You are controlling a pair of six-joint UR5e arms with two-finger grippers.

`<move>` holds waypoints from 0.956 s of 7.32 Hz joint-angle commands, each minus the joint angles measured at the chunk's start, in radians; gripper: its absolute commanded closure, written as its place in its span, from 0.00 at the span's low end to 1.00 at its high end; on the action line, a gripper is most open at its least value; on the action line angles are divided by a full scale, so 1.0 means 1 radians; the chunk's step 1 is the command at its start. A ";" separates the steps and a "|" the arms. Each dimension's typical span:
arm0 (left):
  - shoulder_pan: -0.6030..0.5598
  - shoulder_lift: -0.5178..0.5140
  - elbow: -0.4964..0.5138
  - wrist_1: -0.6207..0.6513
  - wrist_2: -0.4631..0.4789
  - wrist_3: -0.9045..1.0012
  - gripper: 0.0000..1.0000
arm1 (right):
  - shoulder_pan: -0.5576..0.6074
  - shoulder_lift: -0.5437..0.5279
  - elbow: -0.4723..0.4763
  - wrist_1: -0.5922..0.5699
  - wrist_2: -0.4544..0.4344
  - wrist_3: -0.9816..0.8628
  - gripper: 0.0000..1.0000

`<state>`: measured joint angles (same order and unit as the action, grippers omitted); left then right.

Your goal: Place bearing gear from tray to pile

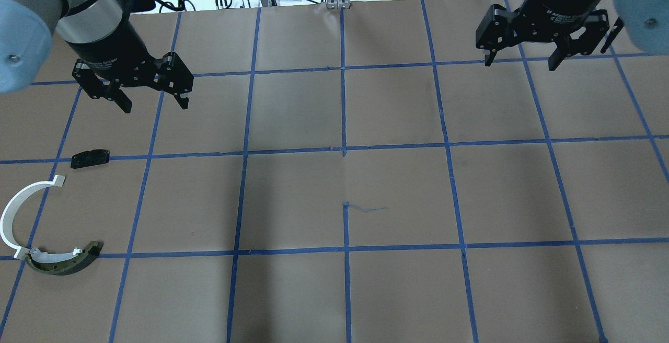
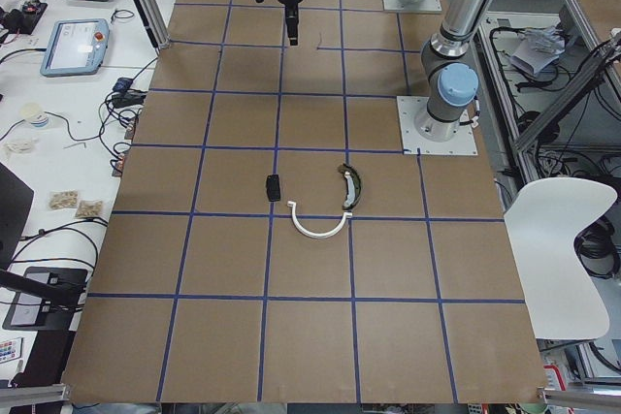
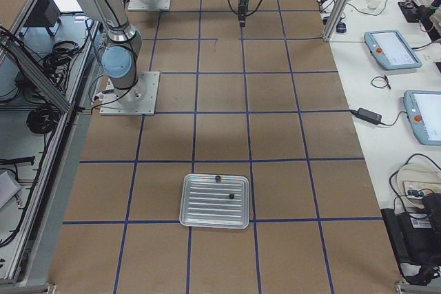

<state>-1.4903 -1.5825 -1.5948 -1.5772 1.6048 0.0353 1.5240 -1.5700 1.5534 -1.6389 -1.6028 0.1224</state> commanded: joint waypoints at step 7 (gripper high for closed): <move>0.001 -0.007 0.001 0.000 0.003 0.000 0.00 | -0.155 -0.002 0.004 0.002 -0.100 -0.374 0.03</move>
<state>-1.4895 -1.5908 -1.5930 -1.5763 1.6070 0.0353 1.4547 -1.5727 1.5537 -1.6419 -1.6698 -0.1472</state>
